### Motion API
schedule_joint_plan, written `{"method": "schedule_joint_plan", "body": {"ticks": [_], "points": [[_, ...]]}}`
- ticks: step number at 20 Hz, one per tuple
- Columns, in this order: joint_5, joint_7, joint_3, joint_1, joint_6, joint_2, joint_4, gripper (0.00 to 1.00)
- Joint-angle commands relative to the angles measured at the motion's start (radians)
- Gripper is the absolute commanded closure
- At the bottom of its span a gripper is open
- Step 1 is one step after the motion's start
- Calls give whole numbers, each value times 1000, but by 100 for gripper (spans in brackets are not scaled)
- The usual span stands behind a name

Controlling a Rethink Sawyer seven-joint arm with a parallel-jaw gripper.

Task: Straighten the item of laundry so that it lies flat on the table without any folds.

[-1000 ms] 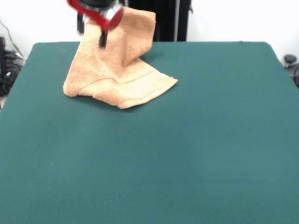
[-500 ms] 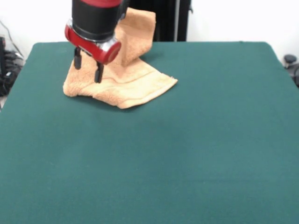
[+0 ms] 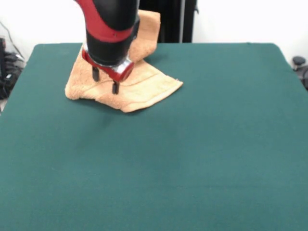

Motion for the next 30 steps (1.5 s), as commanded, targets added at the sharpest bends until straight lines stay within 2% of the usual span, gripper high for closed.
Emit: {"method": "schedule_joint_plan", "body": {"ticks": [1,10,19,21,22,24,26,30], "points": [[14,2,193,-4,112,76,-36,0],[2,36,199,2,3,59,22,0],[-16,23,195,1,-38,54,24,0],[-55,-16,218,-13,-207,31,60,0],[-114,-50,259,-42,-422,5,106,0],[-215,-48,310,-78,-673,-13,148,0],[-316,-2,315,-79,-857,-13,154,0],[-418,85,277,-54,-1061,6,130,0]]}}
